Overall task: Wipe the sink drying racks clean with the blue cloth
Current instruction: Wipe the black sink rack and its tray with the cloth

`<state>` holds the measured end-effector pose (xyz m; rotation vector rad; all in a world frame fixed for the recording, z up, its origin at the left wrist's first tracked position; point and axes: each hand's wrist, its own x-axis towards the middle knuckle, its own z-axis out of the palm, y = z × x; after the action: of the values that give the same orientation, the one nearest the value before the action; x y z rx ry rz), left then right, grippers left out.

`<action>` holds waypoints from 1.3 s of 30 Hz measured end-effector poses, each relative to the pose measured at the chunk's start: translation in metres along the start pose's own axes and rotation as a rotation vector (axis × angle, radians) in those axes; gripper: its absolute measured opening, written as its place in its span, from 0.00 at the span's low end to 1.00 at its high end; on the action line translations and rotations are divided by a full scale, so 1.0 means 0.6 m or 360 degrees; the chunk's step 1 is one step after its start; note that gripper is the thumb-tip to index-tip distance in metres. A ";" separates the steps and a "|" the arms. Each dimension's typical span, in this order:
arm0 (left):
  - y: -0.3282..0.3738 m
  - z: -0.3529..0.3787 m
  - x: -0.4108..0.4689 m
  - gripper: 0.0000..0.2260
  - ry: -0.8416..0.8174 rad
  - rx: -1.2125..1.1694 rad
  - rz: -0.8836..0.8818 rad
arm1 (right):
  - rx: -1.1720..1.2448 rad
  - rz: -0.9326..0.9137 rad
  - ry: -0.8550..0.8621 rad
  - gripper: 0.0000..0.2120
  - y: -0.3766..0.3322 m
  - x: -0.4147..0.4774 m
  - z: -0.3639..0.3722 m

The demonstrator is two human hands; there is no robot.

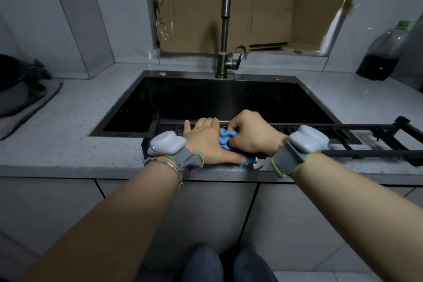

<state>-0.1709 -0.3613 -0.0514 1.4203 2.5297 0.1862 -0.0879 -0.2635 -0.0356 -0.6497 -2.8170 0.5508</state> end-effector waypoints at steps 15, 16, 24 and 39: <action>-0.001 -0.031 0.004 0.40 0.0143 -0.0700 0.0005 | 0.1238 0.0628 0.0728 0.11 0.094 -0.015 -0.079; 0.006 -0.037 0.009 0.35 0.0285 -0.0877 0.0039 | 0.1141 0.0570 0.0693 0.11 0.088 -0.021 -0.081; 0.094 -0.064 0.036 0.10 0.0599 -0.1869 0.0154 | 0.2091 0.0265 0.0573 0.03 0.037 -0.042 -0.085; 0.173 -0.035 0.080 0.11 0.0536 -0.0961 0.0084 | 0.1428 0.0520 0.0942 0.09 0.153 -0.055 -0.094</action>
<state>-0.1151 -0.2661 -0.0148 1.2749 2.3540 1.1719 -0.0083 -0.1845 -0.0246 -0.8629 -1.6698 1.2970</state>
